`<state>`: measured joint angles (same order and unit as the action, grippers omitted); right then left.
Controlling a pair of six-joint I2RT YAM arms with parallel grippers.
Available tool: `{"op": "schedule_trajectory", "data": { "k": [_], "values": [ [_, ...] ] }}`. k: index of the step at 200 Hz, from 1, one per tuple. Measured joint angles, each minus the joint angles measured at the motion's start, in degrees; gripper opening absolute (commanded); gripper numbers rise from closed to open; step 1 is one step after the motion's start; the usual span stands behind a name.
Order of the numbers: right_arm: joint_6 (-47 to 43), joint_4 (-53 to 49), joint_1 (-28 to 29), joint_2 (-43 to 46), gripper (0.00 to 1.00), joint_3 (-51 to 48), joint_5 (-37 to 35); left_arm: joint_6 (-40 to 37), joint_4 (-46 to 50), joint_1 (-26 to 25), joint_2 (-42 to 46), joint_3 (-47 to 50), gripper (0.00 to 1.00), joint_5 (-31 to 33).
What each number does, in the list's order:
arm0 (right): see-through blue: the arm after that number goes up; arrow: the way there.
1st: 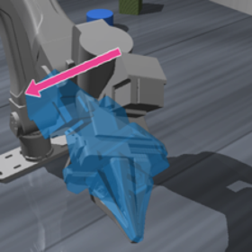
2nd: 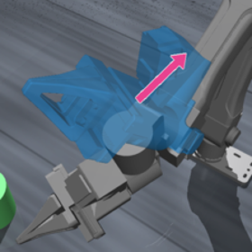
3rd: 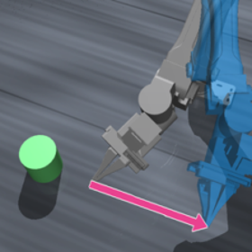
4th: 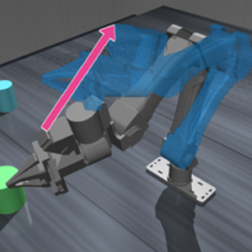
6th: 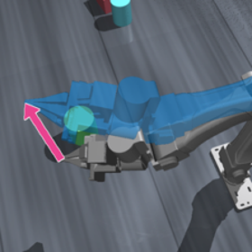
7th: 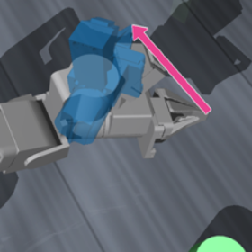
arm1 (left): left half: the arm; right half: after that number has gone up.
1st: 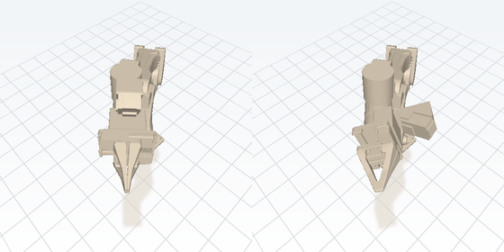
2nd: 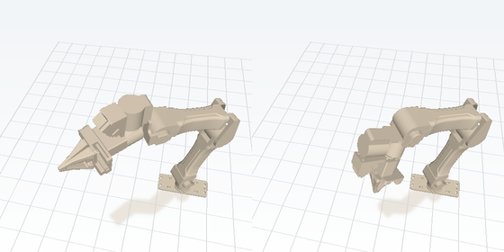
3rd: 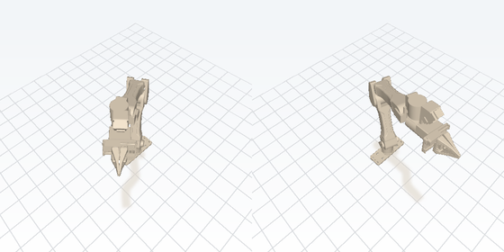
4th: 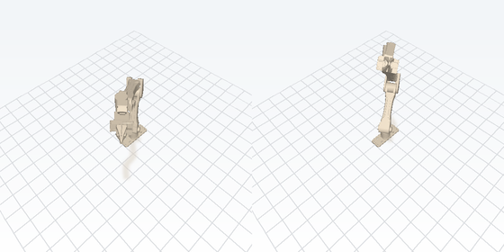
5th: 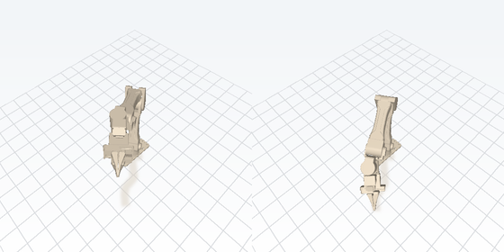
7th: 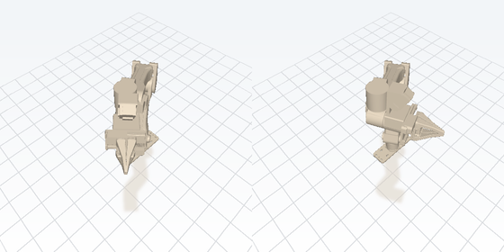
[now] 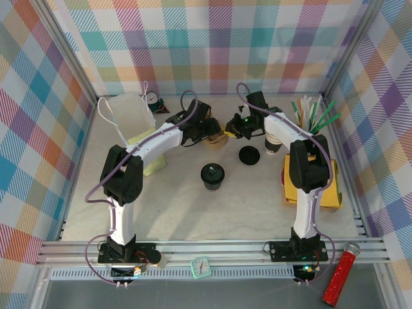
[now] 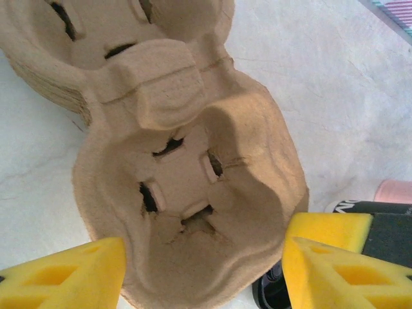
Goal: Pack the takeout coffee
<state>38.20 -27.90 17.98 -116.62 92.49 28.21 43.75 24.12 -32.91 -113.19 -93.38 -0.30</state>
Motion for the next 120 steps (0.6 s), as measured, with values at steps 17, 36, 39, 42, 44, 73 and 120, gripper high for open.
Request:
{"op": "schedule_trajectory", "data": {
  "k": [17, 36, 39, 42, 44, 73, 120],
  "values": [
    [0.02, 0.46, -0.04, 0.00, 0.14, -0.31, 0.02, 0.46, 1.03, 0.39, 0.00, 0.02, 0.62, 1.46],
    [0.20, 0.96, -0.04, 0.00, 0.14, -0.83, 0.20, 1.09, 2.56, 0.59, 0.00, 0.07, 0.61, 2.73],
    [0.20, 1.01, -0.04, 0.00, 0.14, -0.90, 0.22, 1.22, 2.82, 0.68, 0.00, 0.09, 0.61, 2.86],
    [0.20, 1.01, -0.04, 0.00, 0.14, -0.92, 0.24, 1.33, 2.95, 0.72, 0.00, 0.11, 0.60, 2.93],
    [0.22, 1.01, -0.04, 0.00, 0.14, -0.94, 0.24, 1.44, 2.99, 0.74, 0.00, 0.13, 0.59, 2.93],
    [0.22, 1.36, -0.04, 0.00, 0.14, -0.96, 0.39, 2.14, 3.04, 0.96, 0.00, 0.15, 0.58, 2.43],
    [0.22, 1.36, -0.04, 0.00, 0.15, -0.98, 0.39, 3.04, 2.58, 0.96, -0.28, 0.11, 0.57, 0.33]
  ]
}}
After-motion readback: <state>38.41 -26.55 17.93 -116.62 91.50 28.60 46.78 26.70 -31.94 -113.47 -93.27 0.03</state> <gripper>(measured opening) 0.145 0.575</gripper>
